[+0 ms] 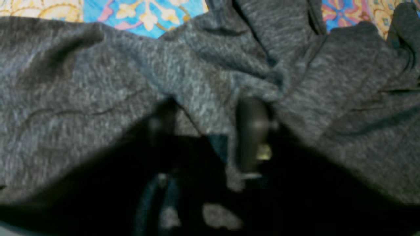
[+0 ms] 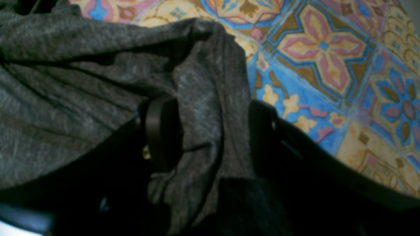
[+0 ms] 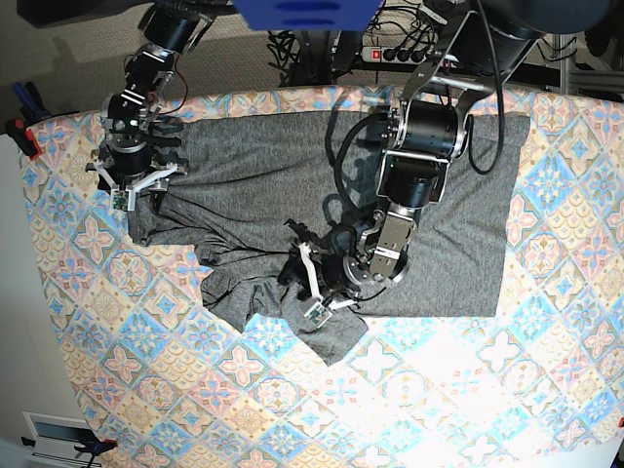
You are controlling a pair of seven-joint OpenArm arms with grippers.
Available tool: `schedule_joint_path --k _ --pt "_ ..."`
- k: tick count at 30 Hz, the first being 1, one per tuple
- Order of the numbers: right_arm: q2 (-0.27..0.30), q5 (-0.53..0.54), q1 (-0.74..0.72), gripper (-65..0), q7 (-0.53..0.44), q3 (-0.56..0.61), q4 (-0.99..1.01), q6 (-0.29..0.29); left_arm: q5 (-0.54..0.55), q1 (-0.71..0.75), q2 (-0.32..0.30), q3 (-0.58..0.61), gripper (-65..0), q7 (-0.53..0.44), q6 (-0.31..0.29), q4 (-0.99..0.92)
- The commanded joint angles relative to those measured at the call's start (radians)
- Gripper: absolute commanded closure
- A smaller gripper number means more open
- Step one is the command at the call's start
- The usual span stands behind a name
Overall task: Layout the t-shirt on the table in an organized manner, then fold the t-shirt properly
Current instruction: 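Bring the left gripper back and pinch the bunched fabric, then pull the bunched fabric with the left gripper toward the shirt edge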
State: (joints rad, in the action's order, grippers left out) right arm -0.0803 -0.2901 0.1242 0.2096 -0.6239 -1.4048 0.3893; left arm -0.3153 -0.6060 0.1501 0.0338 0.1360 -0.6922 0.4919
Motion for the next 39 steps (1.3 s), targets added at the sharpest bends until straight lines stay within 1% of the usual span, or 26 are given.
schedule_joint_path --k 1,2,3,4,6,9,11,13,15,17,19,21,23,25,30,32,34,36,39 --pt "0.006 -0.128 0.039 -32.0 0.184 -0.012 0.023 -0.022 0.006 -0.013 0.007 -0.002 -11.5 -0.020 -0.006 0.009" --pt "0.006 -0.128 0.039 -32.0 0.184 -0.012 0.023 -0.022 0.011 -0.009 0.007 -0.002 -6.3 -0.029 -0.006 0.009" --pt "0.006 -0.128 0.039 -32.0 0.184 -0.012 0.023 -0.022 0.026 -0.007 0.007 -0.002 -3.3 -0.031 -0.006 0.009" --pt "0.006 -0.128 0.039 -32.0 0.184 -0.012 0.023 -0.022 0.048 -0.005 0.007 -0.002 -3.0 -0.031 -0.006 0.009" --pt "0.006 -0.128 0.039 -32.0 0.184 -0.014 0.023 -0.022 0.120 -0.004 0.007 -0.002 -4.8 -0.029 -0.006 0.009" --pt "0.006 -0.128 0.039 -32.0 0.184 -0.015 0.029 -0.022 0.226 -0.005 0.007 -0.002 -4.1 -0.006 -0.006 0.026" --pt "0.006 -0.128 0.039 -32.0 0.184 -0.015 0.031 -0.022 0.282 0.007 0.007 -0.001 -4.0 0.077 -0.006 0.115" --pt "0.006 -0.128 0.039 -32.0 0.184 -0.015 0.031 -0.022 0.331 0.048 -0.008 -0.001 -4.0 0.172 -0.006 0.248" --pt "0.006 -0.128 0.039 -32.0 0.184 -0.012 0.031 -0.022 0.377 0.113 -0.042 -0.001 -4.0 0.267 -0.006 0.463" --pt "0.006 -0.128 0.036 -32.0 0.184 -0.011 0.031 -0.022 0.394 0.174 -0.071 0.001 -4.0 0.354 -0.006 0.658" --pt "0.006 -0.128 0.032 -32.0 0.184 -0.011 0.031 -0.022 0.393 0.217 -0.093 0.001 -4.0 0.414 -0.006 0.785" --pt "0.006 -0.128 0.032 -32.0 0.184 -0.011 0.031 -0.022 0.400 0.243 -0.119 -0.001 -3.9 0.448 -0.006 0.842" --pt "0.006 -0.128 0.032 -32.0 0.184 -0.009 0.031 -0.022 0.402 0.268 -0.157 -0.005 -3.9 0.462 -0.006 0.881" --pt "0.006 -0.128 0.032 -32.0 0.184 -0.009 0.031 -0.022 0.404 0.292 -0.180 -0.048 -3.9 0.462 -0.006 0.888" --pt "0.006 -0.128 0.030 -32.0 0.184 -0.009 0.031 -0.022 0.393 0.317 -0.200 -0.259 -3.9 0.471 -0.006 0.890" --pt "0.006 -0.128 0.030 -32.0 0.184 -0.011 0.031 -0.022 0.402 0.343 -0.241 -0.263 -3.9 0.471 -0.006 0.890" --pt "0.006 -0.128 0.030 -32.0 0.184 -0.015 0.032 -0.022 0.404 0.369 -0.269 -0.226 -3.8 0.471 -0.006 0.891" --pt "0.006 -0.128 0.030 -32.0 0.185 -0.017 0.032 -0.022 0.404 0.400 -0.280 -0.193 -3.7 0.466 -0.006 0.902" --pt "0.006 -0.128 0.030 -32.0 0.216 -0.017 0.032 -0.022 0.404 0.456 -0.280 -0.222 -3.7 0.466 -0.006 0.994"
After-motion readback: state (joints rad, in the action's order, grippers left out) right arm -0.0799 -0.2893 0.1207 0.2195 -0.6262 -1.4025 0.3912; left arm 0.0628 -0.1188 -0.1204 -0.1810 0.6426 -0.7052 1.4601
